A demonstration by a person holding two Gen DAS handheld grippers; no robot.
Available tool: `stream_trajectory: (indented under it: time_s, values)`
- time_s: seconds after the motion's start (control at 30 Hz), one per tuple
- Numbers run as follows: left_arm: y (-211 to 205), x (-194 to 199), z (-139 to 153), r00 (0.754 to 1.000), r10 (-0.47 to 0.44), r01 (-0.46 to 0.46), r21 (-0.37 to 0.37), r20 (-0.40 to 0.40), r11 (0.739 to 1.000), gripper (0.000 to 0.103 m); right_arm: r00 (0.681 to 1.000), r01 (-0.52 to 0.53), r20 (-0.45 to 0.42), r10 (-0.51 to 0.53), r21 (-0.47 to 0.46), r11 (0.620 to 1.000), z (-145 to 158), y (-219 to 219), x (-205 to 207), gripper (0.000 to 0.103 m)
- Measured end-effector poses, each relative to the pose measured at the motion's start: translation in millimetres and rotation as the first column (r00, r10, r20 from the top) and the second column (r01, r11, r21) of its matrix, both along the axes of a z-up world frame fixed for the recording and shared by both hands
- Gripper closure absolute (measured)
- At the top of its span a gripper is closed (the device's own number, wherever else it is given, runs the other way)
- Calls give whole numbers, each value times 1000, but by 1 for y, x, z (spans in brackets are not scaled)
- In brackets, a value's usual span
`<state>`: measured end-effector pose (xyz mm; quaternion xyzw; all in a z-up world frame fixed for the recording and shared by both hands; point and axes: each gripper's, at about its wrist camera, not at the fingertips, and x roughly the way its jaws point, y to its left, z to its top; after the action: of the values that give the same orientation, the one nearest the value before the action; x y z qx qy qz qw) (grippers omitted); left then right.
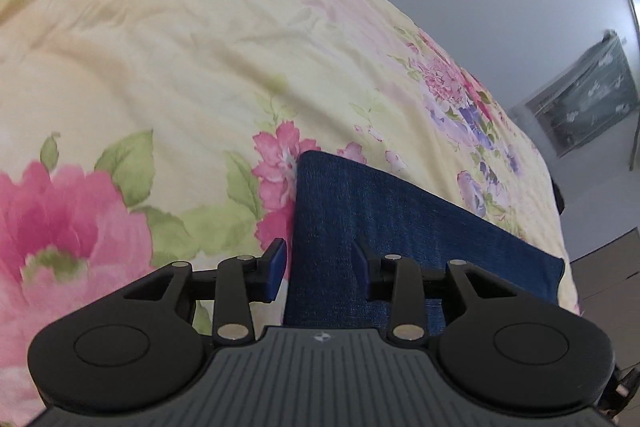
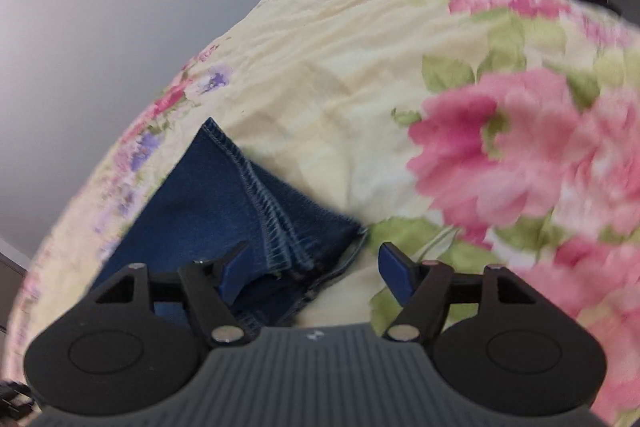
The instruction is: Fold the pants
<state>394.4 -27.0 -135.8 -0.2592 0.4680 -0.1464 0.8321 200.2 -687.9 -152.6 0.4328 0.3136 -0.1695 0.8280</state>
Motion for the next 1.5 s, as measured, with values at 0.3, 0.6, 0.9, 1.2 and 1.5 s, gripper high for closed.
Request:
stream_trajectory:
  time_s: [0.3,0.6,0.9,1.2,1.5]
  values:
    - [4,15,-55,993,47,-70,-232,-106,970,62,993,45,98,-64,185,982,-46,8,25,36]
    - [-6,15,-45,999,38,-45,-173,-38,984,92,990,27,132,-46,141,990,-50,6,32,69]
    - [-21,2,40,994,-23,26,-31,106,999,95,986,-116,107,130,-131,985,46,43,41,86]
    - [45,-23,105,987,-31,10,130,157,991,95,947,-272,140,290,-133,953,105,132,11,87]
    - [79,-45,57,997,-40,17,318,66,948,95,952,-304,52,302,27,952,37,196,-53,86]
